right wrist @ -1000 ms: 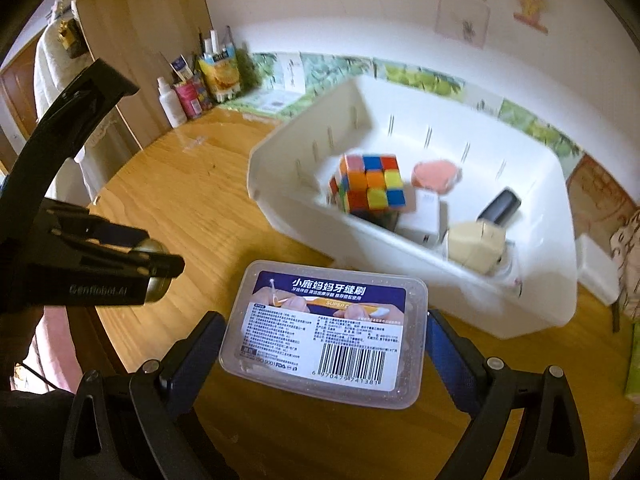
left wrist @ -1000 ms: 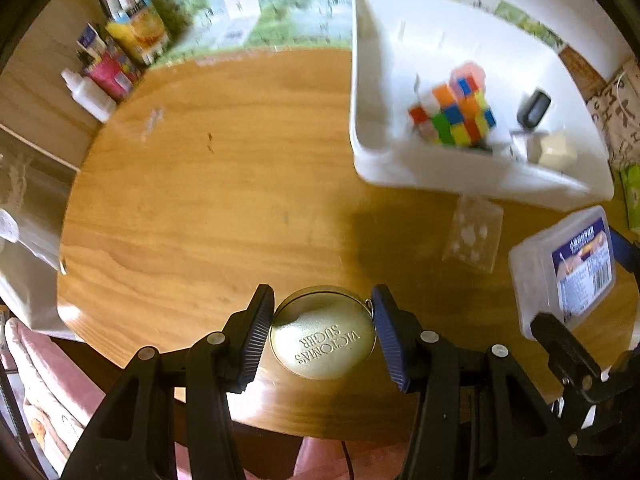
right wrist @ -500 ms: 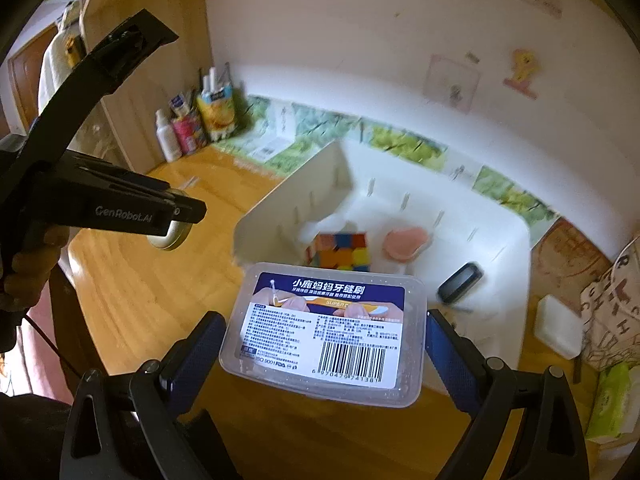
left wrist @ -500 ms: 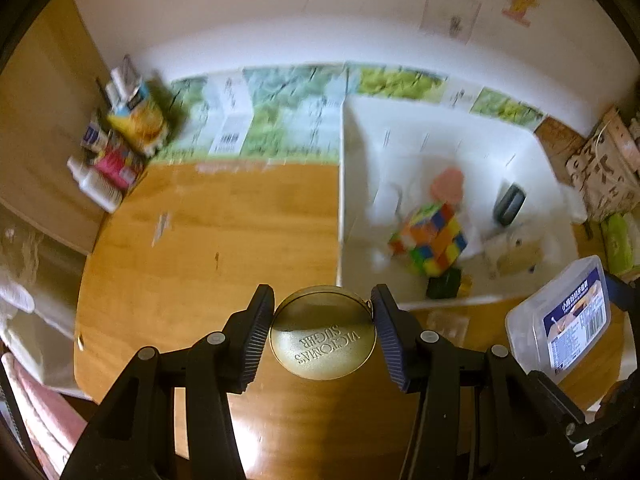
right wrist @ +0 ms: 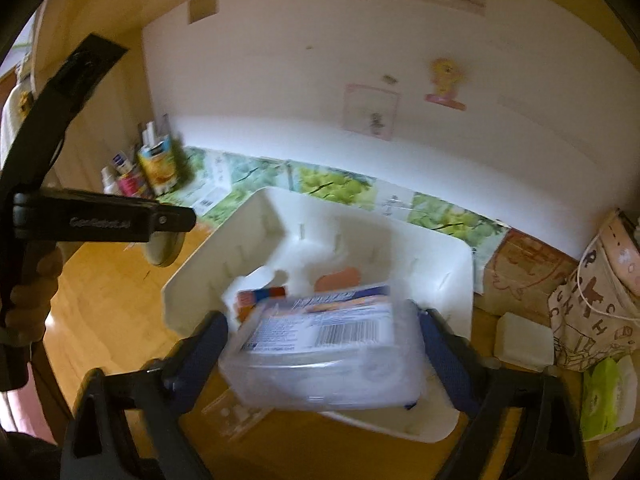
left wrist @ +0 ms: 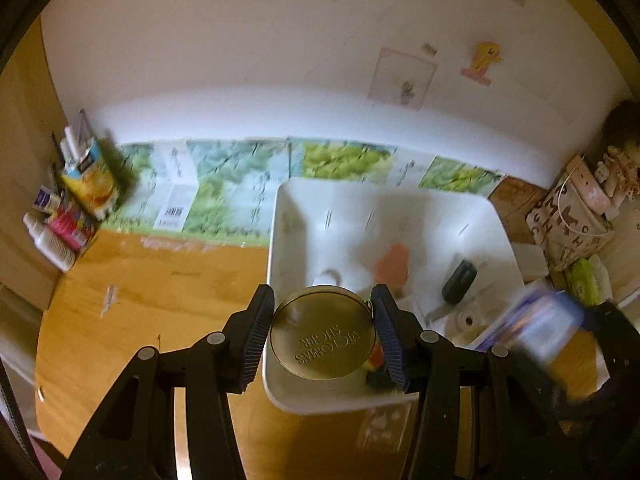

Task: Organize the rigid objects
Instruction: 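Lift the tin with the left tool while the right tool carries the labelled box over the bin, then open the left tool to drop the tin in the bin while the right tool drops the labelled box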

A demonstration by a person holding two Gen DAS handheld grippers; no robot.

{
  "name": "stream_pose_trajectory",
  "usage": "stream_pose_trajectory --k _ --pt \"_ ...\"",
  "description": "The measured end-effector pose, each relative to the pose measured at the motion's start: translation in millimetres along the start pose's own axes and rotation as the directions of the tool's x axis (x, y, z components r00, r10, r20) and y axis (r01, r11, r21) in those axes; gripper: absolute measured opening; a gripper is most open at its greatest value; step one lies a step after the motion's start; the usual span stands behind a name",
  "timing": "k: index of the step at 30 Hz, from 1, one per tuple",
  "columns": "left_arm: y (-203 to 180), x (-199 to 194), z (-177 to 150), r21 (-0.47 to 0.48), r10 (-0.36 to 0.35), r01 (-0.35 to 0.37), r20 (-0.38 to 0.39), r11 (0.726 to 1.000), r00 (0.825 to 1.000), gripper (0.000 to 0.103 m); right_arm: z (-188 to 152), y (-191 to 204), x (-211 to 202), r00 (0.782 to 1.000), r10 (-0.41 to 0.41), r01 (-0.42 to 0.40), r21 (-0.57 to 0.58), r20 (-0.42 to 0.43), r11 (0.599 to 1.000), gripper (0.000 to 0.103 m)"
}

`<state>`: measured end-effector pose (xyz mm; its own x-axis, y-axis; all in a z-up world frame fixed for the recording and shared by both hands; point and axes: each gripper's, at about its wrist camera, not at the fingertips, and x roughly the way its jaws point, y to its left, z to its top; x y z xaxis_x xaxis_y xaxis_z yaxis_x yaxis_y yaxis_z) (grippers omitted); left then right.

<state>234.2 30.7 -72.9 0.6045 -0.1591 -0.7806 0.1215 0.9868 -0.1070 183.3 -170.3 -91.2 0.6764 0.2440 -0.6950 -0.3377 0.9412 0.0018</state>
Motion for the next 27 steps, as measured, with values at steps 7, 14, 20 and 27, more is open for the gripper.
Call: stream_pose_trajectory --k 7,14,20,27 --pt "-14 8 8 0.019 -0.031 0.029 0.108 0.999 0.994 0.054 -4 -33 28 1.000 0.005 -0.002 0.156 -0.018 0.988 0.055" --pt "-31 30 13 0.044 -0.060 0.058 0.060 0.997 0.996 0.054 -10 -52 43 0.999 0.011 -0.002 0.231 -0.041 0.973 0.055" --pt "-38 33 13 0.028 -0.078 0.077 0.057 0.997 0.995 0.057 -13 -62 39 0.999 0.012 -0.001 0.262 -0.040 0.965 0.055" --pt "-40 23 11 0.023 -0.045 0.044 0.047 0.999 0.998 0.080 -14 -68 31 0.999 0.020 -0.011 0.292 -0.029 0.956 0.056"
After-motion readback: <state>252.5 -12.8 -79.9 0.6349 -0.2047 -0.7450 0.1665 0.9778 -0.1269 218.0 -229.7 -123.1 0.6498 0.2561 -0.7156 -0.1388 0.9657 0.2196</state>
